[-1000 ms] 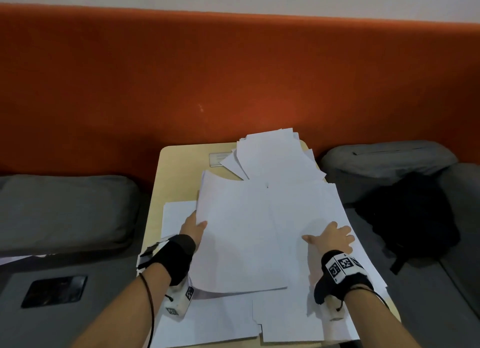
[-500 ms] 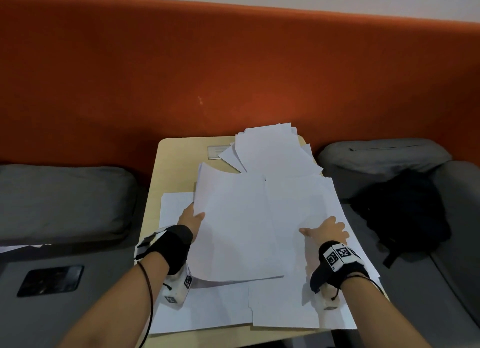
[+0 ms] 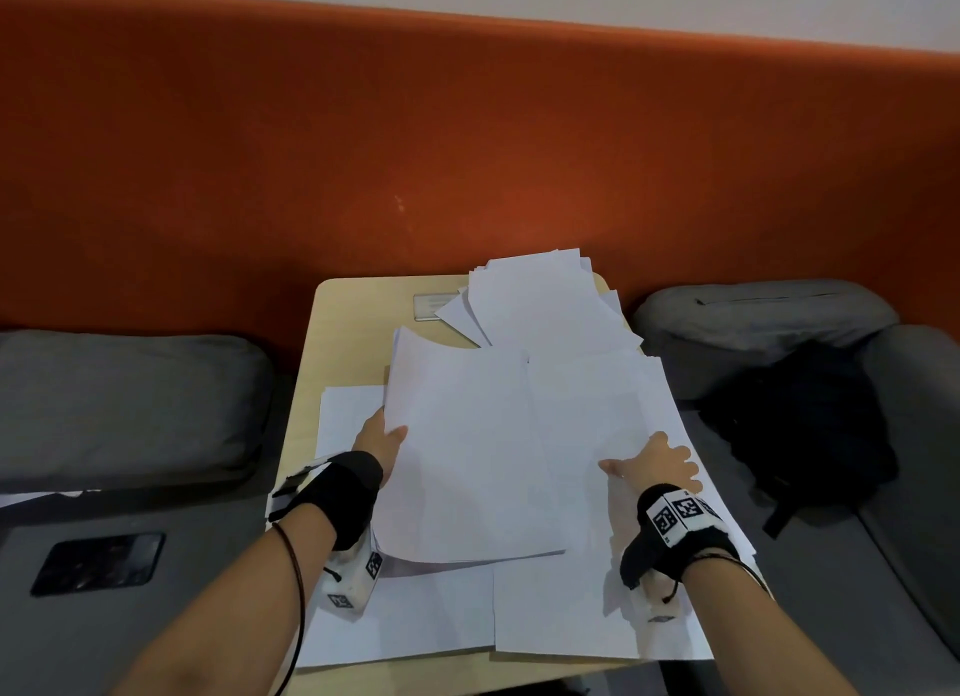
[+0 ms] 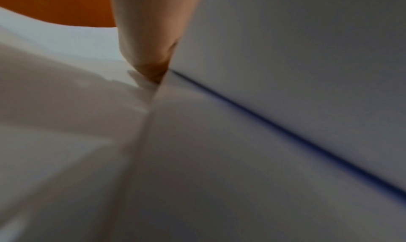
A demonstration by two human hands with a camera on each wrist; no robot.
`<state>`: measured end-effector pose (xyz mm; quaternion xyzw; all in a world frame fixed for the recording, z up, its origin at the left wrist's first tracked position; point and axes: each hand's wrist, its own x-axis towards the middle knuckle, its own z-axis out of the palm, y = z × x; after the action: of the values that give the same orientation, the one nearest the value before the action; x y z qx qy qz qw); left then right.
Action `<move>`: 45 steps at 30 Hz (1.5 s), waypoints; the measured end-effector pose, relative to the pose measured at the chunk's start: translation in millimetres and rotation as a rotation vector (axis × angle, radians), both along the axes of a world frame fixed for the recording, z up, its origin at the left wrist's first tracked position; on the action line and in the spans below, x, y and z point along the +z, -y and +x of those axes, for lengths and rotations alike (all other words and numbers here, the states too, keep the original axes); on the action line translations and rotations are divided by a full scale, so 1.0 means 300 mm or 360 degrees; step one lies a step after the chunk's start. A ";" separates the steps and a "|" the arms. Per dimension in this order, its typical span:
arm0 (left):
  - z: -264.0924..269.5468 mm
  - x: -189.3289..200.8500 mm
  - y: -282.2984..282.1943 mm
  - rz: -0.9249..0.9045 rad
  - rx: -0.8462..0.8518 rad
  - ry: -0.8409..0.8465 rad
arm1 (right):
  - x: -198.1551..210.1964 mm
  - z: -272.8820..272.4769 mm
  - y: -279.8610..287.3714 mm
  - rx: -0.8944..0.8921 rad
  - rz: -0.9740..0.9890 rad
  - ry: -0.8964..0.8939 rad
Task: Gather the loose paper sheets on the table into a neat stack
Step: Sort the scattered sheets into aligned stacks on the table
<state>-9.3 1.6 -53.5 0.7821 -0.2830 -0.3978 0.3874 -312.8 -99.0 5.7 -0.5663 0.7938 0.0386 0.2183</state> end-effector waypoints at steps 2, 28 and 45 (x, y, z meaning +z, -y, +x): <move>-0.002 0.000 -0.003 -0.0007 0.0003 -0.0005 | -0.006 0.008 -0.008 0.0075 -0.0038 -0.0101; -0.030 0.055 -0.035 -0.0044 0.0007 -0.0087 | 0.210 -0.029 0.032 -0.0051 -0.0867 0.0576; -0.025 0.094 -0.056 -0.0066 0.0041 -0.0445 | 0.375 0.175 0.085 0.0381 -0.0697 0.1711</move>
<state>-16.8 18.4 -25.3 0.7144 -0.2244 -0.4918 0.4442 -260.3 -124.6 118.1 -0.6239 0.4920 -0.3940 0.4620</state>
